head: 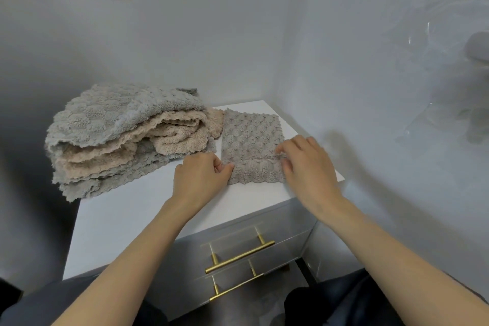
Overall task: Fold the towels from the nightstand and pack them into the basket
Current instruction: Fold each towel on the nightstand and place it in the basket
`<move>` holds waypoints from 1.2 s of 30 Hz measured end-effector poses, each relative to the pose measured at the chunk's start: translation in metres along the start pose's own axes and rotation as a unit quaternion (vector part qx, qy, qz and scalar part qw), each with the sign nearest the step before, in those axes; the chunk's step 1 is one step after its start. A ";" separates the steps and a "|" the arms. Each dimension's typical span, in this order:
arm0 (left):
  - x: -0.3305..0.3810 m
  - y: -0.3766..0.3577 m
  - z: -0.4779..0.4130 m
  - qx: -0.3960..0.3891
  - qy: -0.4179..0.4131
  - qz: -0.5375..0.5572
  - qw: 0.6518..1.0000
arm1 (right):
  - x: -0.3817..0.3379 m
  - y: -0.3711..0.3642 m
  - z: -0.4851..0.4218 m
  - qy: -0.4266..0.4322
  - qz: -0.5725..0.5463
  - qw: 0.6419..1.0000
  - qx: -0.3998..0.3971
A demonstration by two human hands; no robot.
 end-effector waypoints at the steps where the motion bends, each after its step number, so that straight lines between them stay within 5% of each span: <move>1: 0.000 0.000 0.000 -0.002 0.002 0.002 1.000 | -0.013 0.000 0.001 0.024 -0.020 1.000 0.003; 8: -0.004 -0.001 -0.001 -0.016 0.028 0.011 0.999 | -0.074 -0.051 0.025 0.117 0.013 0.981 -0.155; 21: -0.001 0.000 0.002 -0.003 0.013 -0.027 1.000 | -0.022 -0.043 0.035 0.040 0.057 0.970 -0.233; 26: 0.025 0.014 0.016 0.115 -0.130 -0.059 0.983 | -0.007 -0.042 0.036 0.017 0.036 0.975 -0.221; 30: 0.045 0.009 0.029 0.082 -0.285 -0.116 0.948 | -0.001 -0.042 0.031 0.026 0.065 0.975 -0.211; 36: 0.034 0.009 0.030 0.048 -0.244 -0.116 0.962 | 0.004 -0.038 0.024 0.016 0.061 0.978 -0.198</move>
Point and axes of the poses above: each hand's wrist, its own z-axis away from the middle knuckle, its own y-axis out of the back of the hand, x = y × z, the point moved 8 cm from there along -z, towards the middle knuckle, and after that the axes turned 6 degrees about y, right-handed, at the moved point
